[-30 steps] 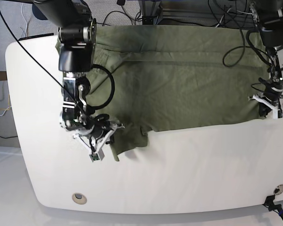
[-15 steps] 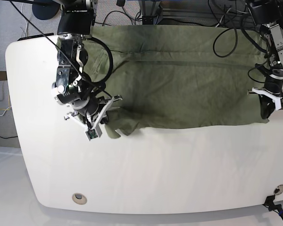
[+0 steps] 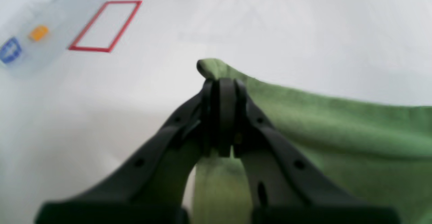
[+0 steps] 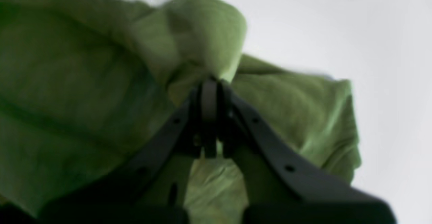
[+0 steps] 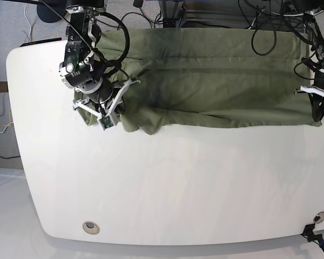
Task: Fold the T-shirt properly
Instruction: 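Fold the grasped edge over toward the hem with both grippers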
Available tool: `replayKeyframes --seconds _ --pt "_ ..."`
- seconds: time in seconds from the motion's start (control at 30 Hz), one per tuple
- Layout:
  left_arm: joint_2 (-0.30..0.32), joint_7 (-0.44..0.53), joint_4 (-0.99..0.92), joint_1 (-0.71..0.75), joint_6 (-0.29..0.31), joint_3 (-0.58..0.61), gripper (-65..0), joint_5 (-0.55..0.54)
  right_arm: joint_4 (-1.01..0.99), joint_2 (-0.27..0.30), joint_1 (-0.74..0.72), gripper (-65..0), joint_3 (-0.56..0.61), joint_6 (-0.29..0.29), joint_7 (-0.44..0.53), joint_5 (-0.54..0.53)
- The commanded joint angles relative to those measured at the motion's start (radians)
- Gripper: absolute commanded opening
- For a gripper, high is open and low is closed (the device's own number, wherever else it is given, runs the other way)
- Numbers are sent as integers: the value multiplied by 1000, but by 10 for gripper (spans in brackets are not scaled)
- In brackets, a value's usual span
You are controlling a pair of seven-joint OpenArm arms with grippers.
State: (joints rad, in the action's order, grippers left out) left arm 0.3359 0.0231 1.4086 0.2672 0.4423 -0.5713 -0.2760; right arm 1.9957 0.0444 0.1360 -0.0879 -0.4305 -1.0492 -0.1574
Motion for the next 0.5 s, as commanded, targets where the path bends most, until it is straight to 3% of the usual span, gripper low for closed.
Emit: replayKeyframes --seconds 0.0,0.33,0.47 --pt "19 31 59 37 -4 -11 -650 -58 24 4 12 -650 -5 -40 24 -8" --pt "21 30 205 220 -4 -9 -650 -101 29 35 103 -650 -6 -55 27 -5" --pt "24 30 223 283 -4 -13 -650 -101 30 51 139 -650 -22 -97 27 -5"
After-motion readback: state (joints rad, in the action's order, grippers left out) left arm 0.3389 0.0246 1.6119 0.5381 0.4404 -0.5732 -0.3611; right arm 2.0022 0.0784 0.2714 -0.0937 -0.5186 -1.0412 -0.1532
